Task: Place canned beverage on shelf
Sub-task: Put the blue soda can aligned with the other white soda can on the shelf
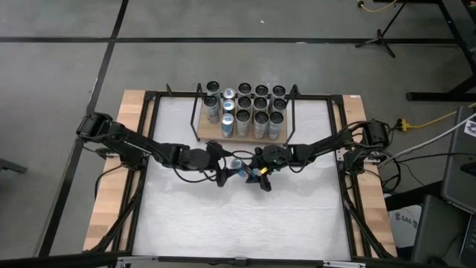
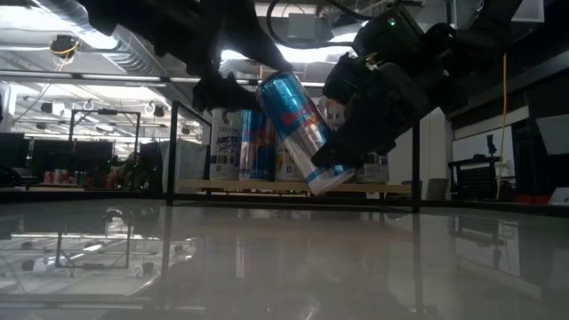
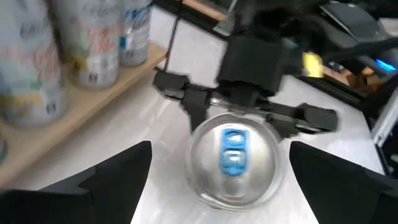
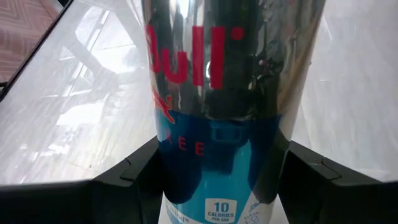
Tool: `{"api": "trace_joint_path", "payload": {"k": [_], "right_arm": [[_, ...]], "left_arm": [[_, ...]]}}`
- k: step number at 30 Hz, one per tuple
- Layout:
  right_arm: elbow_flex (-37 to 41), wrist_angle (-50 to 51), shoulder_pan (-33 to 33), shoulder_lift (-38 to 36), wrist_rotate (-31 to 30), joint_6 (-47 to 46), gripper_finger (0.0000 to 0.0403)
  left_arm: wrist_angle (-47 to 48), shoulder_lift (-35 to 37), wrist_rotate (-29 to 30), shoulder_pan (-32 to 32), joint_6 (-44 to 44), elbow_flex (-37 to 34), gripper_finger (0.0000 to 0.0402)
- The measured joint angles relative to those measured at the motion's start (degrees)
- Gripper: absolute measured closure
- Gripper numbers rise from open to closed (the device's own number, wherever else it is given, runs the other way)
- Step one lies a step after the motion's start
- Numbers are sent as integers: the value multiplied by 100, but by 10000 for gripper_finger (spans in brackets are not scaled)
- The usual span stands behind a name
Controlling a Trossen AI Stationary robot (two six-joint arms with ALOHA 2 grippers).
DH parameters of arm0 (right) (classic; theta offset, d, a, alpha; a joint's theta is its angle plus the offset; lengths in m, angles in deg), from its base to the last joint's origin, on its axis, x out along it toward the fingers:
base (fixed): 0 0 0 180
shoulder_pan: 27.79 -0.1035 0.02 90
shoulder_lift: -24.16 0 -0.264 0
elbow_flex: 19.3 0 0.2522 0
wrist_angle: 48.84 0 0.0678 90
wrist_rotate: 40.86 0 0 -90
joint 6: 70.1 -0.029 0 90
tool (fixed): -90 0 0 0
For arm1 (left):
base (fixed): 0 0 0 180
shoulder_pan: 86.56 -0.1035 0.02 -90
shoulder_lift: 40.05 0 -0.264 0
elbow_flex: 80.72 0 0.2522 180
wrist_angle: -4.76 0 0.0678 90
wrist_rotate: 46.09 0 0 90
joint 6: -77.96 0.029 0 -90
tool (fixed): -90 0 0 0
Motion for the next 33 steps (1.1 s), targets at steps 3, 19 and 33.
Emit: {"api": "trace_joint_path", "payload": {"k": [3, 19, 33], "right_arm": [[0, 8, 0, 0, -3, -4, 171], [0, 4, 0, 0, -15, -4, 171], [0, 29, 5, 0, -46, -11, 171]], "left_arm": [[-128, -187, -3, -65, -491, 0, 27], [-550, -488, -612, -278, -954, 0, 28], [-451, -487, -560, -276, -960, 0, 96]]}}
